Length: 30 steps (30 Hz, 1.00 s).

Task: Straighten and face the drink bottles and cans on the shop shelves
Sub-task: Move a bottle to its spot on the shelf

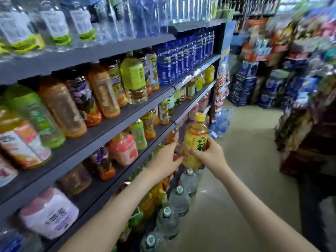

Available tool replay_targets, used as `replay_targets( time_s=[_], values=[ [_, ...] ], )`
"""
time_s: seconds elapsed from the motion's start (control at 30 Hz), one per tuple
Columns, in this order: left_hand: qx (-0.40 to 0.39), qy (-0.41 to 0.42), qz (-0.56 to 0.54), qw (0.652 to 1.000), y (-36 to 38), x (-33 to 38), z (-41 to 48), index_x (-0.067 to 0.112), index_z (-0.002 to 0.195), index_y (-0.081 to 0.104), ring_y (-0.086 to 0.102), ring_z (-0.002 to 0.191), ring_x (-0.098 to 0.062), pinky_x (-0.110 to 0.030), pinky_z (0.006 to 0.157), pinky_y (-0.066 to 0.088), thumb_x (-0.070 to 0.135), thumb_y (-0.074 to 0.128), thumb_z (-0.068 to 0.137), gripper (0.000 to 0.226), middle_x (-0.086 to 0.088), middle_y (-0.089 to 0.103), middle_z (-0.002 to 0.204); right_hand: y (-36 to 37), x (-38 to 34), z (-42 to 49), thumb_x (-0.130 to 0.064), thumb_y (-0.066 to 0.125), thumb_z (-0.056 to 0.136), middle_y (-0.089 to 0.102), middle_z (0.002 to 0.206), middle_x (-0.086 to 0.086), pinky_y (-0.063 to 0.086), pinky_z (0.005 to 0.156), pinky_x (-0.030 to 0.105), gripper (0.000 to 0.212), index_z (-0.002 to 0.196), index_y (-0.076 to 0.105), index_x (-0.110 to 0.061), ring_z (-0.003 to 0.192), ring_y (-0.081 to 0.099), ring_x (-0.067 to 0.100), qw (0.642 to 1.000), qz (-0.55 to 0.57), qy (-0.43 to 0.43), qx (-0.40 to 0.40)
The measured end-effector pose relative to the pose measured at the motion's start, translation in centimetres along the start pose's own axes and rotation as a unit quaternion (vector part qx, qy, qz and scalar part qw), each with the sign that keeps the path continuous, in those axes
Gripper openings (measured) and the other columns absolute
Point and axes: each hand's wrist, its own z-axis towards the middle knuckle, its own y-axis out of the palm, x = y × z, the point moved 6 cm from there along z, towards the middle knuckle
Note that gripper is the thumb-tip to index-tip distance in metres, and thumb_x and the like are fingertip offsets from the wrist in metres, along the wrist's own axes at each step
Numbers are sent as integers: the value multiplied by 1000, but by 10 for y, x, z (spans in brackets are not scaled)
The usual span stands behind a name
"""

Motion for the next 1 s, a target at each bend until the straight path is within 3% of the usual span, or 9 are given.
replay_targets(
  time_s=[0.17, 0.27, 0.4, 0.57, 0.67, 0.8, 0.9, 1.0],
  values=[
    [15, -15, 15, 1000, 51, 36, 149, 18, 135, 42, 56, 112, -22, -34, 87, 49, 29, 56, 93, 46, -2, 54, 128, -81, 37, 136, -26, 83, 63, 71, 93, -3, 55, 78, 35, 45, 101, 63, -18, 88, 67, 14, 1000, 11, -6, 7],
    [30, -24, 30, 999, 70, 63, 238, 18, 135, 43, 52, 116, -22, -37, 92, 47, 31, 55, 92, 46, -2, 53, 132, -127, 42, 220, -21, 83, 65, 71, 95, -2, 52, 74, 26, 45, 105, 62, -16, 88, 66, 13, 1000, 9, -28, -7],
    [50, -28, 21, 998, 90, 100, 336, 17, 130, 48, 54, 115, -20, -35, 94, 45, 27, 56, 92, 40, -3, 56, 128, -173, 54, 324, -26, 82, 67, 69, 98, -4, 53, 79, 30, 48, 109, 60, -19, 91, 65, 11, 999, 9, -39, -20],
    [21, -22, -38, 999, 128, 126, 466, 18, 128, 50, 57, 112, -18, -38, 95, 46, 27, 61, 87, 44, 0, 59, 125, -205, 79, 447, -26, 82, 64, 69, 98, -5, 53, 78, 28, 50, 109, 60, -21, 91, 65, 10, 997, 3, -59, -53],
    [1, -16, -62, 998, 154, 138, 545, 22, 128, 44, 57, 107, -13, -29, 91, 46, 27, 66, 81, 53, 5, 59, 118, -227, 102, 522, -25, 81, 65, 68, 98, -5, 52, 78, 27, 51, 110, 59, -19, 90, 64, 10, 996, -22, -64, -53],
    [-27, -21, -101, 994, 187, 152, 645, 30, 125, 43, 60, 104, -9, -31, 91, 49, 42, 71, 71, 62, 7, 61, 119, -266, 124, 613, -32, 80, 62, 67, 87, -11, 46, 64, 12, 43, 100, 62, -22, 79, 62, -1, 996, -48, -47, -65],
    [-13, -30, -111, 993, 206, 171, 711, 23, 129, 45, 59, 100, -10, -24, 84, 49, 33, 72, 78, 58, 2, 61, 120, -299, 137, 677, -36, 79, 59, 66, 81, -13, 41, 56, 4, 41, 95, 63, -25, 73, 58, -7, 996, -60, -37, -57],
    [4, -42, -102, 994, 227, 183, 771, 22, 130, 45, 59, 108, -12, -34, 93, 49, 33, 71, 80, 57, 3, 61, 123, -324, 157, 736, -39, 79, 57, 69, 84, -12, 41, 55, 4, 46, 98, 64, -23, 78, 63, 0, 997, -46, -25, -55]
  ],
)
